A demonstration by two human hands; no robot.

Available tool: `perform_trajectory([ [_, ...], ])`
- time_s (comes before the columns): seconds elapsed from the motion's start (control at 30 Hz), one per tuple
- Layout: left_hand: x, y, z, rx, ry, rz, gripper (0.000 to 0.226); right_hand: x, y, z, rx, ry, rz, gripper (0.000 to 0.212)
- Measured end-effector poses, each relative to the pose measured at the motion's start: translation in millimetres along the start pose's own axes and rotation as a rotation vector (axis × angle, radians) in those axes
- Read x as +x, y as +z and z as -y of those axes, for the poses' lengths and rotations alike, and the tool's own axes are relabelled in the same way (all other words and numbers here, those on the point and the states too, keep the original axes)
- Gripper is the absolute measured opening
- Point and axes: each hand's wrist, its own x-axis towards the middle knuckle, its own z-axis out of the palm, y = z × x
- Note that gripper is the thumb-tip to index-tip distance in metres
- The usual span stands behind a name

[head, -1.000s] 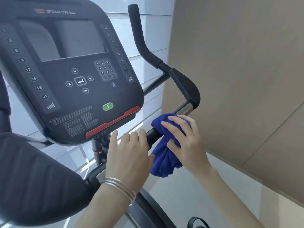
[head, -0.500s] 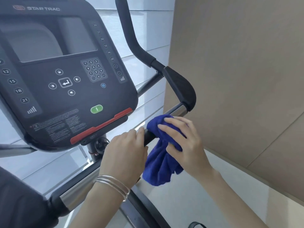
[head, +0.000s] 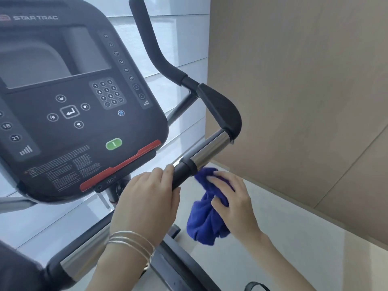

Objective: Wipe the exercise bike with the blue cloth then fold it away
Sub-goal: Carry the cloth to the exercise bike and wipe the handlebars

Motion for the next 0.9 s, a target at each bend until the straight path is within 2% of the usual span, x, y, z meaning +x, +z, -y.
perform_trajectory([
  [0.07, -1, -1, 1, -0.003, 0.002, 0.014, 0.032, -11, -2, -9, -0.043, -0.008, 0.099, 0.036],
  [0.13, -1, -2, 1, 0.005, -0.005, 0.029, 0.034, -11, -6, -8, 0.056, 0.038, 0.091, 0.038],
  [0.2, -1, -2, -1, 0.013, -0.007, 0.046, 0.035, -3, -8, -7, 0.146, 0.049, 0.046, 0.042],
  [0.37, -2, -4, -2, 0.015, -0.019, 0.028, 0.033, 23, -4, -3, 0.164, 0.051, -0.165, 0.039],
  [0.53, -2, -1, -1, 0.041, -0.007, 0.007, 0.033, 27, 22, 13, 0.207, 0.004, -0.206, 0.033],
  [0.7, -2, 1, 1, 0.042, 0.003, -0.015, 0.032, 40, 29, -3, 0.305, 0.118, -0.365, 0.031],
  [0.9, -2, 1, 0, 0.027, -0.015, -0.028, 0.031, 68, 19, -34, 0.251, 0.209, -0.478, 0.035],
])
